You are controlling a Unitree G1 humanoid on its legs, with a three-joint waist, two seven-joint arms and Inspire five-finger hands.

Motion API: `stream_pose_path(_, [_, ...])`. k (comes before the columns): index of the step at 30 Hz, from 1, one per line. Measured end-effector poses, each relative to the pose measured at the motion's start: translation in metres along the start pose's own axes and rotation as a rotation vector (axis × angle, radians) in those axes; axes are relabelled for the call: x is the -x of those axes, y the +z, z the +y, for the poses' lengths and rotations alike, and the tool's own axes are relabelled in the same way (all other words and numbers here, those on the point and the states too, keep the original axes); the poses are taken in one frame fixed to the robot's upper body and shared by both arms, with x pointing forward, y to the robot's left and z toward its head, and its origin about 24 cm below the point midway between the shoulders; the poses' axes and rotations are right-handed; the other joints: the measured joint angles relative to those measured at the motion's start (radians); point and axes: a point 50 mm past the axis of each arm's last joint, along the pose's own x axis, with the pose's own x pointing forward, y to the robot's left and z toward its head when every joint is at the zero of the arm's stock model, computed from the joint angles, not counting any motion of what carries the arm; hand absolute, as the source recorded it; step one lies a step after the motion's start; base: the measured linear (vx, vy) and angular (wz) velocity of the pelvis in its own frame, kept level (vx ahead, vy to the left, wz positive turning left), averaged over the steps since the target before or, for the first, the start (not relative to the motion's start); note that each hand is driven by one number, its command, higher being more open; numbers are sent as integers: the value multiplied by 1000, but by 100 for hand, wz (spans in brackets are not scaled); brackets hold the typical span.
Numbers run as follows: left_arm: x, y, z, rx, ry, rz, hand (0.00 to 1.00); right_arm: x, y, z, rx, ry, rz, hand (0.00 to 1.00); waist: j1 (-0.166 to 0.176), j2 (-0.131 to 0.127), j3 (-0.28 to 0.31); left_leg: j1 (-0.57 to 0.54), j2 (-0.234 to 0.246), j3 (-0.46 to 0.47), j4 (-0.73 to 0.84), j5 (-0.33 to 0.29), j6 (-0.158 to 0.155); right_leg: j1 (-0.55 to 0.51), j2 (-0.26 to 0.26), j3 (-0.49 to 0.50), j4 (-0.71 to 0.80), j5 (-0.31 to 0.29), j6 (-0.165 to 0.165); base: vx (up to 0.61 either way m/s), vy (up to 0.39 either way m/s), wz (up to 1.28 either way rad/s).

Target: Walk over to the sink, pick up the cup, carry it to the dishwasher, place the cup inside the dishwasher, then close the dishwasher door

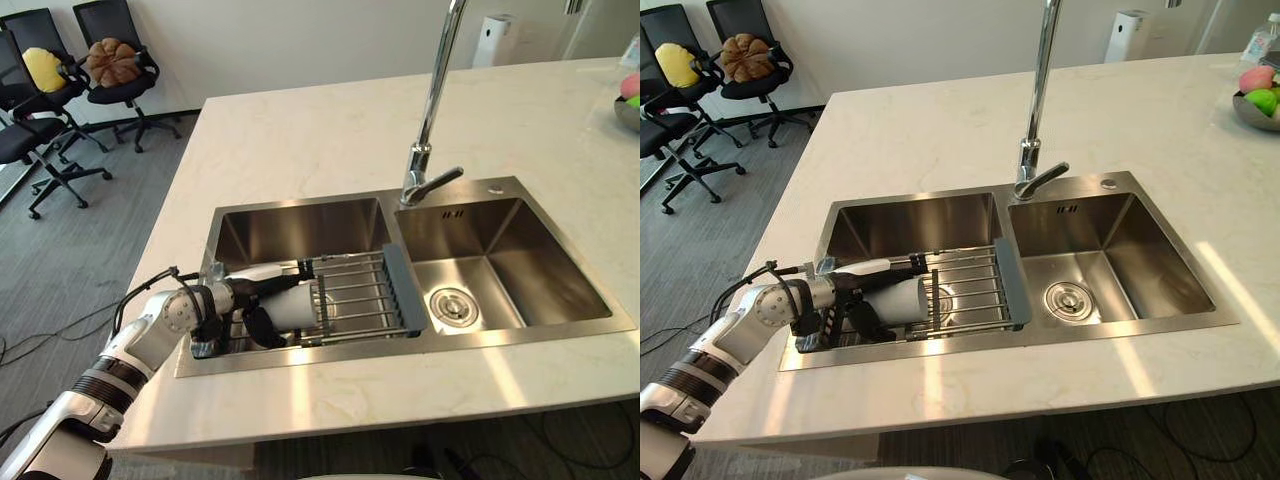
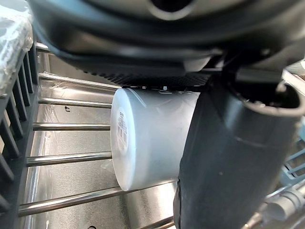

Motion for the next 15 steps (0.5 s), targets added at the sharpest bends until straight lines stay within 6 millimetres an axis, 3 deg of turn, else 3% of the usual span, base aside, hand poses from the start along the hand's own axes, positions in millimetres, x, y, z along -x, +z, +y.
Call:
stream_pose_path(4, [-5, 2, 4, -13, 34, 1, 0, 0, -2, 0, 2, -3, 8, 100, 5, -3, -1, 7, 0, 15, 9, -11, 6, 0, 3, -1, 0, 12, -30, -22, -14, -11])
stream_pose_path(11, [-9, 8, 15, -65, 120, -28, 0, 0, -6, 0, 28, -11, 24, 100, -6, -10, -4, 5, 1, 21, 17, -16, 5, -5, 4, -5, 0, 12, -30, -28, -37, -4])
stream_pose_path(15, [-14, 16, 8, -89, 171, -84, 0, 0, -6, 0, 29, -13, 22, 100, -8, -8, -2, -4, 2, 12, 16, -16, 5, -5, 3, -27, 0, 12, -30, -20, -35, 7])
